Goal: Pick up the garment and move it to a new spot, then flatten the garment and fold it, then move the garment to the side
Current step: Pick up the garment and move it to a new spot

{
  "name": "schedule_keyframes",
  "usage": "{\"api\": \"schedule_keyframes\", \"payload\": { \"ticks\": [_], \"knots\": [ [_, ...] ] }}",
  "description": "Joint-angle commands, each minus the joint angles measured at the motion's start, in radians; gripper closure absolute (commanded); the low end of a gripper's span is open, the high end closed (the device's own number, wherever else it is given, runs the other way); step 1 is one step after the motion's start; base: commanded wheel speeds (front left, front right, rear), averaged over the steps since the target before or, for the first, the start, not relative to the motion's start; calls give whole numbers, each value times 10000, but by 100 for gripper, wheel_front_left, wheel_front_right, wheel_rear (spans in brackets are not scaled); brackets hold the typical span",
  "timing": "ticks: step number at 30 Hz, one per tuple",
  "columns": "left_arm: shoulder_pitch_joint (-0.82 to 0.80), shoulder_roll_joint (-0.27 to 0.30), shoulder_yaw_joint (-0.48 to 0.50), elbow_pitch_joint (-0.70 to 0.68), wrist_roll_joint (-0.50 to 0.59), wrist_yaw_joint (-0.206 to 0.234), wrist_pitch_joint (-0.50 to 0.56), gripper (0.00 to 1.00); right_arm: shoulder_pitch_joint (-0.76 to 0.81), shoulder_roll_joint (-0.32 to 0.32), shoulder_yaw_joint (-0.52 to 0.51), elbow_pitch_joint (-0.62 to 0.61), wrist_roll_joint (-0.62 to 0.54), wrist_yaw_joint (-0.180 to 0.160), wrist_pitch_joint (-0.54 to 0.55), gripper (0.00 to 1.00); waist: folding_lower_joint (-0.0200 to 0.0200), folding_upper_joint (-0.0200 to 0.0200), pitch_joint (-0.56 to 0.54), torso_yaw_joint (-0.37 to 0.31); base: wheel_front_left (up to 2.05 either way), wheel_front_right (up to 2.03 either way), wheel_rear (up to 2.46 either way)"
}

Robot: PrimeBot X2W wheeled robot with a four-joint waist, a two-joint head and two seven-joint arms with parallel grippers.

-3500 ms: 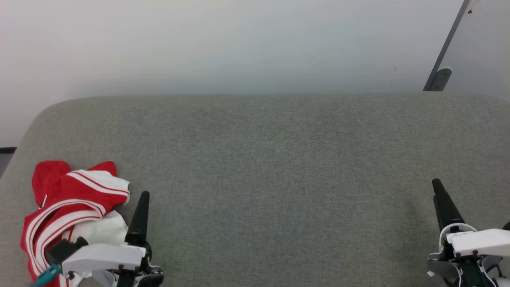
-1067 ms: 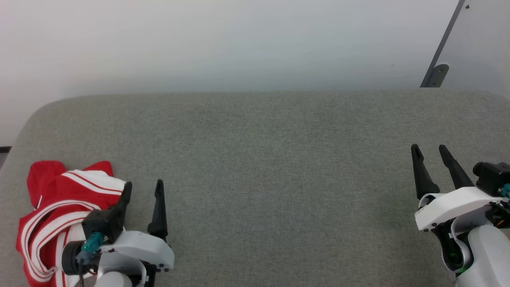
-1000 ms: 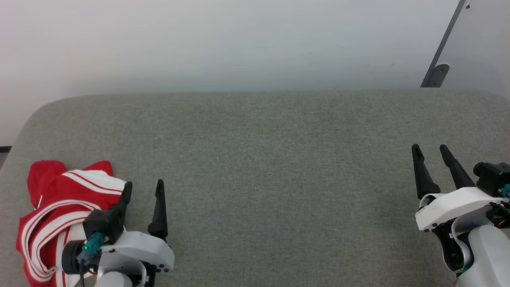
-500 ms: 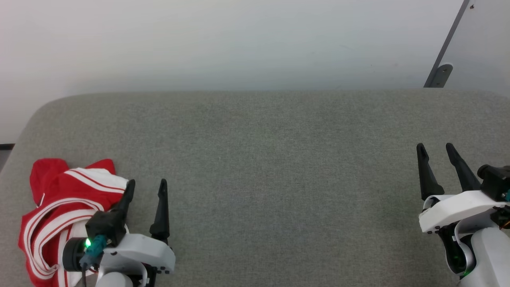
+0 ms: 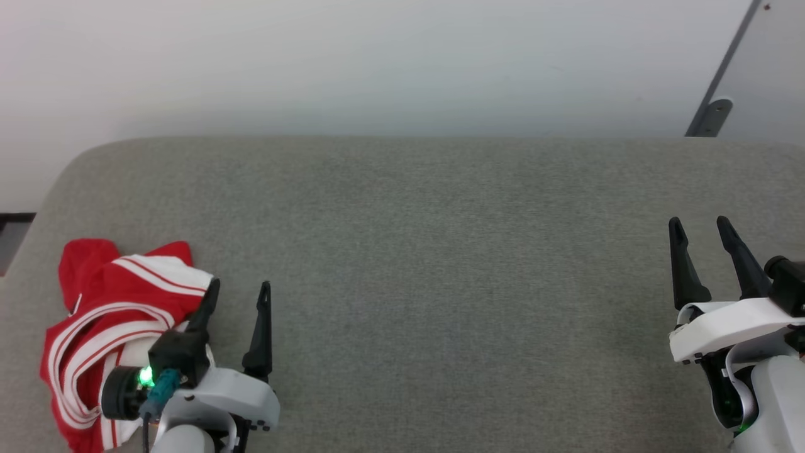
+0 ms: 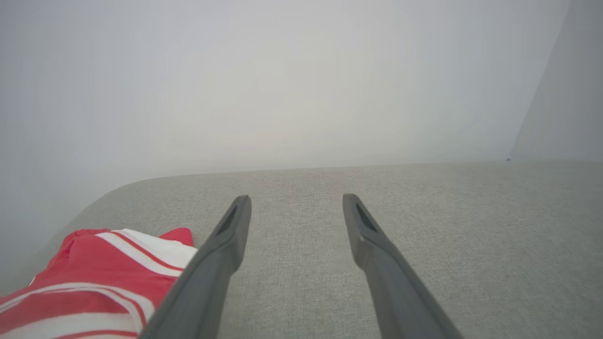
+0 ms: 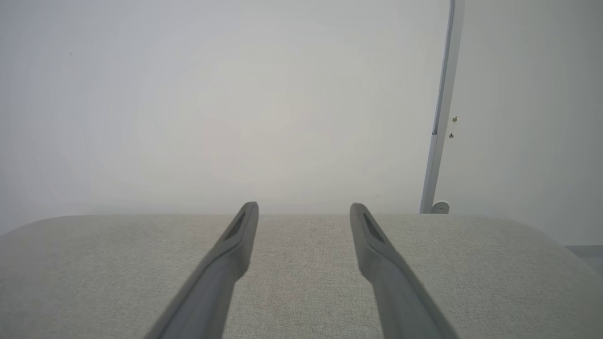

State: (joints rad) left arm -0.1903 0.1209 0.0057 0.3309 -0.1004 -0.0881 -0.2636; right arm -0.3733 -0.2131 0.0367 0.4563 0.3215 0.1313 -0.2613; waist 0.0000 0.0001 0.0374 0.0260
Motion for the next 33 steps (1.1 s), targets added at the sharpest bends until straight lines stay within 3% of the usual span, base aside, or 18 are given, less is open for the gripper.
{"api": "schedule_keyframes", "payload": {
  "ticks": [1,9,27,33],
  "knots": [
    [-143,-33,44,-2,58,-47,-10,0,87,-9,-51,-42,-63,-10,-53,0,0,-1,54,105,0,0,0],
    [-327,-374,257,-88,-94,-80,-10,0,216,9,-82,-361,225,-10,-33,0,0,-1,356,1089,0,0,0],
    [240,-690,349,-262,10,548,-10,0,290,-87,1081,-454,332,-10,-33,0,0,-1,453,5013,0,0,0],
    [751,-700,616,-746,-530,983,-10,0,-311,99,2282,-167,494,-12,-33,0,0,-1,649,5198,0,0,0]
  ]
}}
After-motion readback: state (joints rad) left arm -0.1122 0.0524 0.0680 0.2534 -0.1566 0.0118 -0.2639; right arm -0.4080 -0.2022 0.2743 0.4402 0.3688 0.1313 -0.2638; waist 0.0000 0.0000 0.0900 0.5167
